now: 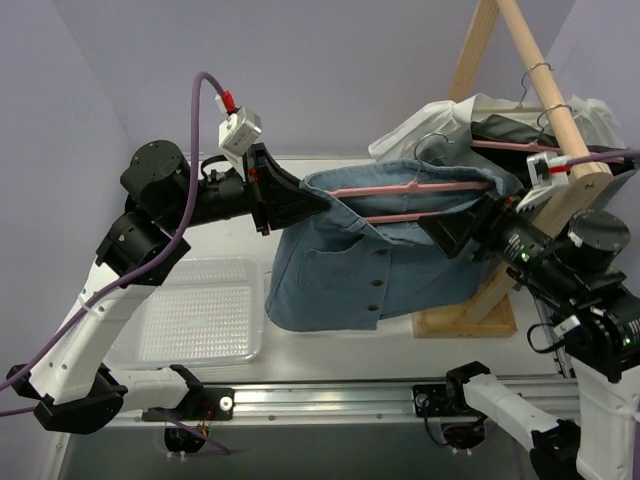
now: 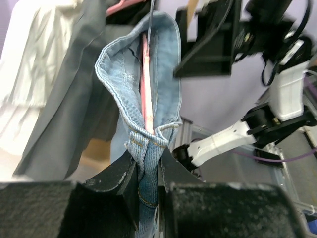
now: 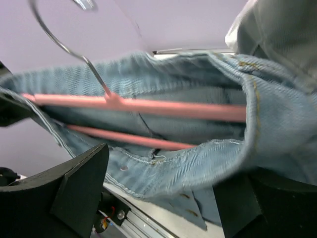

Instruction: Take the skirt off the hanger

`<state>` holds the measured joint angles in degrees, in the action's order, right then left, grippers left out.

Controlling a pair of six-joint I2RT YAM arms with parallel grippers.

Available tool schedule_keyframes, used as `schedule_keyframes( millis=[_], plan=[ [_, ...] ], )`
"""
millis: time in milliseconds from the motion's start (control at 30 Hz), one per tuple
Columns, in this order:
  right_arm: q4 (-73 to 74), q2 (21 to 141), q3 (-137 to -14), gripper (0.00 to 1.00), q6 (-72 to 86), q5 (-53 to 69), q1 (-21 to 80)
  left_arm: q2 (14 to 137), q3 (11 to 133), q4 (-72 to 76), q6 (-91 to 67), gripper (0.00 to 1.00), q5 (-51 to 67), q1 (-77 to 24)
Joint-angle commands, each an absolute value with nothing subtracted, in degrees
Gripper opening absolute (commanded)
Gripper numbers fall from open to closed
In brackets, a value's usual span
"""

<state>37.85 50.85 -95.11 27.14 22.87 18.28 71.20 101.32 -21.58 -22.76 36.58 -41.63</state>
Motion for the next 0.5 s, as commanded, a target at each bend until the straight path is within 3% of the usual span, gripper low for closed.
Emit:
schedule_keyframes(
  millis=[0,467],
  plan=[
    [31.0,53.5,-99.2,0.75,28.0,32.2,14.4,67.3,100.6,-27.4,-19.0,0.02,30.2,-41.0],
    [15.0,55.5,-90.7,0.61,37.9,43.3,11.2,64.5,98.5,-32.2,-19.2,0.02,25.4,-40.7]
  ],
)
